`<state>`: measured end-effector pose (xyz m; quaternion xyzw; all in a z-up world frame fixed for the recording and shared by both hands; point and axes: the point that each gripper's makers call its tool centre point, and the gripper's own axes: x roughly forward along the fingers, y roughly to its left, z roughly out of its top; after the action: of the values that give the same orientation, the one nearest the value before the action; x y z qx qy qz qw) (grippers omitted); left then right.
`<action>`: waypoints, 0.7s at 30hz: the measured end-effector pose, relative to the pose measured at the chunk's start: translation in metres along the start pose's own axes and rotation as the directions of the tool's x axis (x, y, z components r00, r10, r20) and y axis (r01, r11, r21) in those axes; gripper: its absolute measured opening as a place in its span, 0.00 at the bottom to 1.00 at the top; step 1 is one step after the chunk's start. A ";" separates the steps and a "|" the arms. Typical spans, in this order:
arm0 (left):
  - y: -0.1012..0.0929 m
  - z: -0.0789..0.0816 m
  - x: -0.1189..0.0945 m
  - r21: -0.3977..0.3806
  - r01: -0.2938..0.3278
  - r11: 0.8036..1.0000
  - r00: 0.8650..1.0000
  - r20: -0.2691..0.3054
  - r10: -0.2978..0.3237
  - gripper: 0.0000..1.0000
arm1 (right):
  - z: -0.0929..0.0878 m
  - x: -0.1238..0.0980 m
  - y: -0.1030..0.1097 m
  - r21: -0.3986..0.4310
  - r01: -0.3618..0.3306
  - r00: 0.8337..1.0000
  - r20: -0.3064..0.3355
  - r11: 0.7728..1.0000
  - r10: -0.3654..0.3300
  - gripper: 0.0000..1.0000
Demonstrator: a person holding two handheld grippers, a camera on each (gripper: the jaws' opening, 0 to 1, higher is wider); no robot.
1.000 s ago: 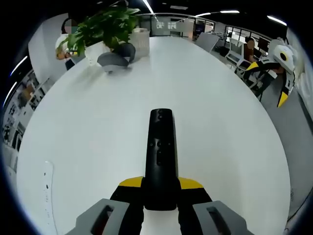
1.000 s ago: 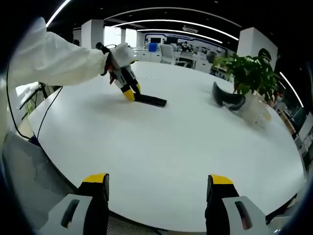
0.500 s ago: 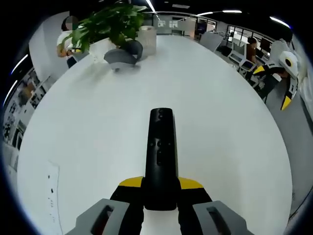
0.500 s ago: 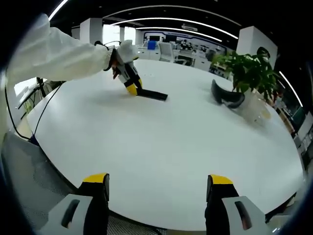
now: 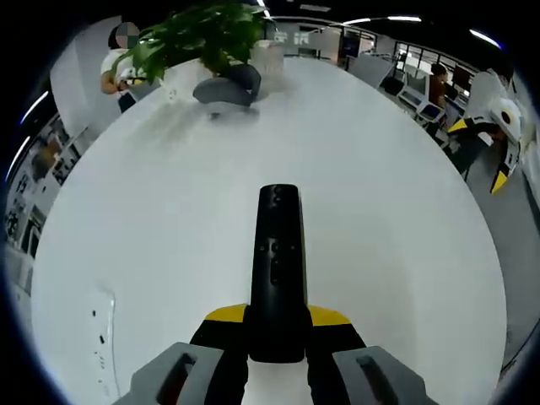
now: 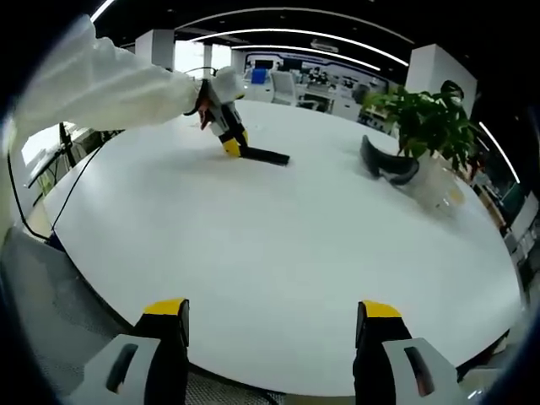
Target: Press the specified remote control buttons in sequence, fully releasing each button before pressing the next.
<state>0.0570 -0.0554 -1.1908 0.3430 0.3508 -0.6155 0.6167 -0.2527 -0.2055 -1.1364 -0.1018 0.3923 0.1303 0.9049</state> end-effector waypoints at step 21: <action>0.016 -0.004 -0.014 -0.251 -0.351 0.902 0.927 0.047 0.373 0.47 | 0.002 -0.004 -0.005 0.003 0.018 1.000 0.021 1.000 -0.018 0.83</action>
<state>0.0731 -0.0446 -1.1807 0.2963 0.3227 -0.4592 0.7728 -0.2523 -0.2108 -1.1316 -0.1026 0.3819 0.1228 0.9102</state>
